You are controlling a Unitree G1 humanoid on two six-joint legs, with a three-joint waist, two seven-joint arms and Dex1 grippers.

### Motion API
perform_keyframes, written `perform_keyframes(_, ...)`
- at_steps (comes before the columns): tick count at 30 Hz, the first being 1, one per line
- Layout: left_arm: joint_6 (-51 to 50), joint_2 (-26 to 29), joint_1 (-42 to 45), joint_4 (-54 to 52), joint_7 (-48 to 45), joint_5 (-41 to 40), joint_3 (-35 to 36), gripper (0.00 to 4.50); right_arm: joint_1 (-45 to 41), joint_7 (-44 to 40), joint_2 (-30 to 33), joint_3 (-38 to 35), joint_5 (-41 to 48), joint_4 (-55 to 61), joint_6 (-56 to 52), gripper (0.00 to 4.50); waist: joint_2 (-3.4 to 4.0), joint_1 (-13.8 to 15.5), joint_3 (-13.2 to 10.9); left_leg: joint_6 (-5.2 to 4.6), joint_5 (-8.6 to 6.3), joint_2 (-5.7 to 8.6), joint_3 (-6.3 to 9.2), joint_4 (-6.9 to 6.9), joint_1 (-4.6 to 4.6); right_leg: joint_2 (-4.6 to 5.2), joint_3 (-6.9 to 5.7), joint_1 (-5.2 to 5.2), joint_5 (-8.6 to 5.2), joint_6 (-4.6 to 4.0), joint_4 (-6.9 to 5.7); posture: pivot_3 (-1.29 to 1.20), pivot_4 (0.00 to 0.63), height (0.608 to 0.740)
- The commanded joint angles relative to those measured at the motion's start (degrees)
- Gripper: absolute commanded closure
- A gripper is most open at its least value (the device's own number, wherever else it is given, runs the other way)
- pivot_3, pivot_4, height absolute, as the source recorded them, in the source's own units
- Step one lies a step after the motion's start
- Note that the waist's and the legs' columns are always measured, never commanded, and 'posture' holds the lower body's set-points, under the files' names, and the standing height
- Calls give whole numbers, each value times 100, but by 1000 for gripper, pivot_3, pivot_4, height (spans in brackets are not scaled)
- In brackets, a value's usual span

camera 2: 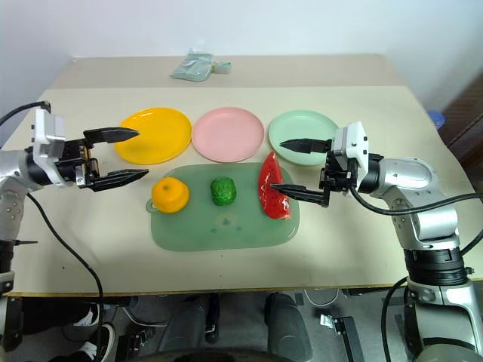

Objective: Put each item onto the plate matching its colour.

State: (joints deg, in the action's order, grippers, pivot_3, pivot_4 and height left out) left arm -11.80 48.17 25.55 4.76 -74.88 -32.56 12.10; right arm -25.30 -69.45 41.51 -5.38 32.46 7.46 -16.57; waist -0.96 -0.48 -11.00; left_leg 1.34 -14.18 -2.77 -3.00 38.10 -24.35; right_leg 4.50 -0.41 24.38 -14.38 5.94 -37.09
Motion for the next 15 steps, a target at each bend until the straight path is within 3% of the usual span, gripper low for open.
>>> perform_keyframes(1, 248, -19, 145, 113, -70, 107, 11, 0, -45, -8, 14, -160, 73, 58, 106, 29, 0, -9, 0, 0, 0, 0, 0, 0, 0, 0, 0, 0, 0, 0, 0, 0, 150, 740)
perform_keyframes(15, 397, -156, -11, 46, 45, 112, 124, 0, -369, -126, 15, -63, -6, -238, 130, 29, 0, -13, 0, 0, 0, 0, 0, 0, 0, 0, 0, 0, 0, 0, 0, 0, 150, 740)
